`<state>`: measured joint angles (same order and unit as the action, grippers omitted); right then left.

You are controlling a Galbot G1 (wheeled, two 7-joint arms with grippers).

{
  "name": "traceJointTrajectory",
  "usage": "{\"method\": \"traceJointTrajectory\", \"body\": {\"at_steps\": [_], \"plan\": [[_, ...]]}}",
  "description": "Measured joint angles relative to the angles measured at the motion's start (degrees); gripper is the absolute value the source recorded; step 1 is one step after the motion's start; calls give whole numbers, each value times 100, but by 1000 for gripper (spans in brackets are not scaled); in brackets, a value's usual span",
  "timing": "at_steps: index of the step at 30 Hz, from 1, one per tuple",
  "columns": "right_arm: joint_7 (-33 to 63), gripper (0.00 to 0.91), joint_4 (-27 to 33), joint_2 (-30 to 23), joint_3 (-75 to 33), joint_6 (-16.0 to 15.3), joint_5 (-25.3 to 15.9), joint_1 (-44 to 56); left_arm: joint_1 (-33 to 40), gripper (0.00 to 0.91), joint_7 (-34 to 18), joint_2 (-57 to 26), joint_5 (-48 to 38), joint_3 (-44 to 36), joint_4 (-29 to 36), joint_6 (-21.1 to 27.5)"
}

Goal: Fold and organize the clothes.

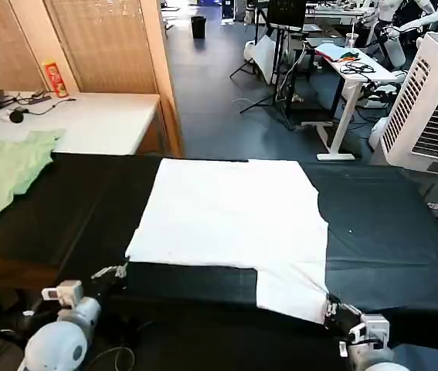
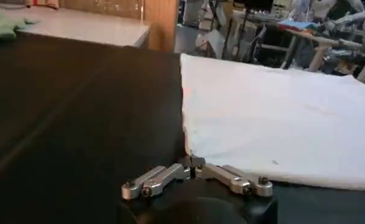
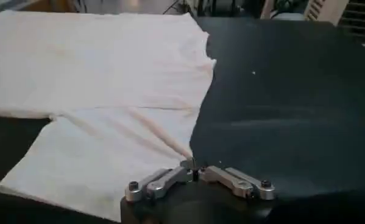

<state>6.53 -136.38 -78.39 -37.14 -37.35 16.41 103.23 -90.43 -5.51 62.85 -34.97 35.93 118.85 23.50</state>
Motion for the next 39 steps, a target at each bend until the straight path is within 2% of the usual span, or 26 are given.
{"method": "traceJointTrajectory", "body": {"at_steps": [3,7,10,13,18,27,34,39], "plan": [[-38,49,-45,3,-28,169,143,8,-277,0,-3,-1,-3,98,257,-60],[-303,49,29,97,-110,634,269,-183,-362,0,-32,72,-4,144,429,-250],[-352,49,338,218,-136,1011,372,-485,-241,0,-94,160,-21,142,420,-372],[-362,39,775,343,-105,1208,538,-896,15,0,-102,277,118,76,314,-402],[-403,39,1511,595,54,1366,738,-1797,521,0,-168,506,290,-69,18,-410],[-464,39,2794,950,477,1511,772,-3306,1342,0,-177,573,517,-334,-554,-435],[-559,39,3803,935,900,1727,609,-4263,2037,0,-130,429,596,-547,-1191,-547],[-613,39,4384,865,1157,1771,515,-4805,2511,0,-43,392,626,-757,-1643,-550]]}}
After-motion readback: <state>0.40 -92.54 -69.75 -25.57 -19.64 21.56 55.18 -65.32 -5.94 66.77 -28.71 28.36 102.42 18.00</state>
